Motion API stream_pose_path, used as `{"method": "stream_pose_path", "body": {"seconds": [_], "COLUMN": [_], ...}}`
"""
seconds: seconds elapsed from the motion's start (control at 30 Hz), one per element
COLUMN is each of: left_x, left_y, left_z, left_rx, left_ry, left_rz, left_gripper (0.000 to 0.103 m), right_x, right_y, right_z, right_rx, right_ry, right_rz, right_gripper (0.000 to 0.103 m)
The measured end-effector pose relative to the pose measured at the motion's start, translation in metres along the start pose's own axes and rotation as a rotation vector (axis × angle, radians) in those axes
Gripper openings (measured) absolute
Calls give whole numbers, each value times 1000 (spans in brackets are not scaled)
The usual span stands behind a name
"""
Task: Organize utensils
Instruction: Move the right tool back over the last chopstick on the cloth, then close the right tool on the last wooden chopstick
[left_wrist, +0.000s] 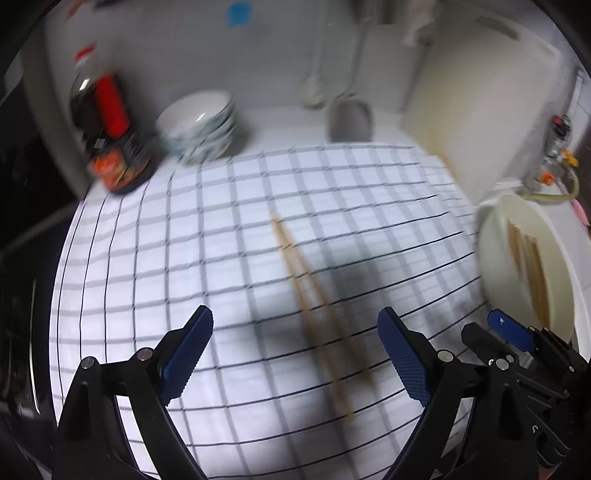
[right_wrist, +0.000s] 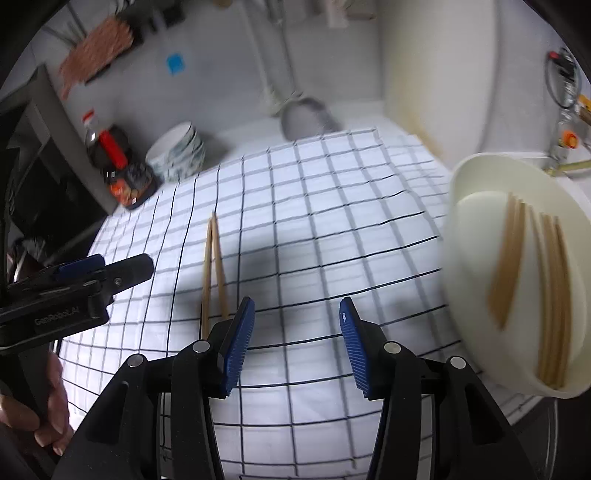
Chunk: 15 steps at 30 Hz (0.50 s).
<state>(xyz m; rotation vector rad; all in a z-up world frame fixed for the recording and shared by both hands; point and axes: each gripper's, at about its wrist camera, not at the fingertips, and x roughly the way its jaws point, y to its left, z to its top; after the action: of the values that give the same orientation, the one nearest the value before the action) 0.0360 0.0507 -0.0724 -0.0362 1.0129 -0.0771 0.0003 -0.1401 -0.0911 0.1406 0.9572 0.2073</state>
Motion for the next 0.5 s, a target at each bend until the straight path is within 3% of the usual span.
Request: {"method": "stream_pose_path", "body": {"seconds": [0.17, 0.5], "left_x": [21, 35], "left_y": [34, 62], "left_z": [-19, -32], "left_rx": [-56, -110], "left_ry": [56, 36], "left_rz": [32, 64], "left_gripper": [89, 89], "right_x": [32, 78], "right_y": [21, 55], "right_z": [-5, 2], "right_rx": [-38, -163], "right_ry": [37, 51], "right_rz": [14, 0], "right_gripper": [46, 46]}}
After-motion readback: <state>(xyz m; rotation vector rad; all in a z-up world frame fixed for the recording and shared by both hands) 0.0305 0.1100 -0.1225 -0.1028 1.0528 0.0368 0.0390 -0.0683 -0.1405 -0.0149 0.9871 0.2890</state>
